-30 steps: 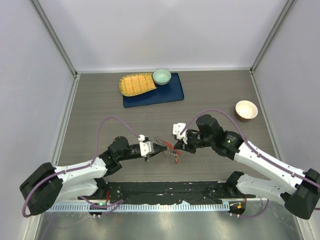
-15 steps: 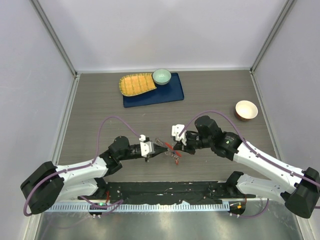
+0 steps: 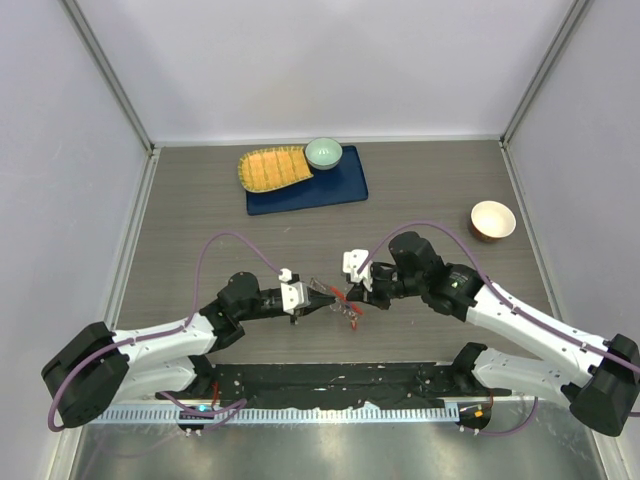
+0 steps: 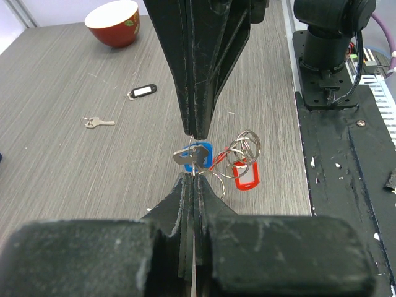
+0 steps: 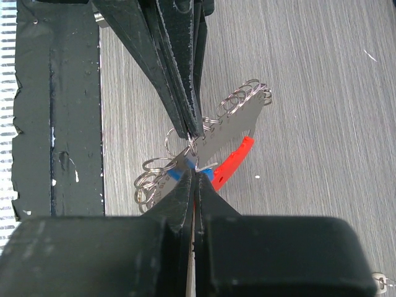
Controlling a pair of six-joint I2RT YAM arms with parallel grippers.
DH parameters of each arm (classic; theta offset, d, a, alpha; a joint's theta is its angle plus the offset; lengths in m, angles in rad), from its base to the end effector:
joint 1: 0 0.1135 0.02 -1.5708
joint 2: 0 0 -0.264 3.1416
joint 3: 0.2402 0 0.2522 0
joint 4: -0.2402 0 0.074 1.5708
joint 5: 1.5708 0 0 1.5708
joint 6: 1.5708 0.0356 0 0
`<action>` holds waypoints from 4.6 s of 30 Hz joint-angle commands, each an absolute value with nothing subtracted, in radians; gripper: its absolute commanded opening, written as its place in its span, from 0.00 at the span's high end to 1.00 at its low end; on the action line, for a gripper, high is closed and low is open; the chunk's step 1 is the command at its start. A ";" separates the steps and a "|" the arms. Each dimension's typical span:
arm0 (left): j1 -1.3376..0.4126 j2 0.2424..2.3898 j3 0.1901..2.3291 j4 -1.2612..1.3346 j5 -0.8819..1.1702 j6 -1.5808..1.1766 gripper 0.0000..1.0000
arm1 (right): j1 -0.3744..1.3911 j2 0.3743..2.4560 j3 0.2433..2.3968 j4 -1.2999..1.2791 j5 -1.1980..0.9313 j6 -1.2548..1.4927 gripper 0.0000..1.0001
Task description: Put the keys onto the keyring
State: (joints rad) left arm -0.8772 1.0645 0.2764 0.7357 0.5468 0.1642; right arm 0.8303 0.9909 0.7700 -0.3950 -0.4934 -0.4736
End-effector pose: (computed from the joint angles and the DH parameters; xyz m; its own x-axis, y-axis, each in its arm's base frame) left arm 0.1210 -0.1745 0.2075 0.1286 0.0637 -0.9896 0.9810 0.1383 0.1364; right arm 0.1316 0.1690 0.2783 0.0686 -0.5203 -0.8512 -0.9884 0.0804 -0.1288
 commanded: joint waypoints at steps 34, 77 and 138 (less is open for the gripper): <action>-0.881 1.074 0.362 0.764 0.643 0.158 1.00 | 0.876 1.002 0.807 -0.402 -0.502 -0.528 0.99; -0.882 1.095 0.396 0.735 0.767 0.138 1.00 | 0.980 1.100 0.940 -0.499 -0.472 -0.632 0.99; -0.881 1.235 0.202 1.407 0.308 -0.075 1.00 | 0.712 0.948 0.788 -0.186 -0.493 -0.060 0.47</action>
State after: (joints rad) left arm -0.8822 1.2312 0.1635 1.2327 0.3168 -0.1009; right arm 0.8574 0.9703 0.7200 -0.2062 -0.2676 -0.1555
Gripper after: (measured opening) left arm 0.011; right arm 0.530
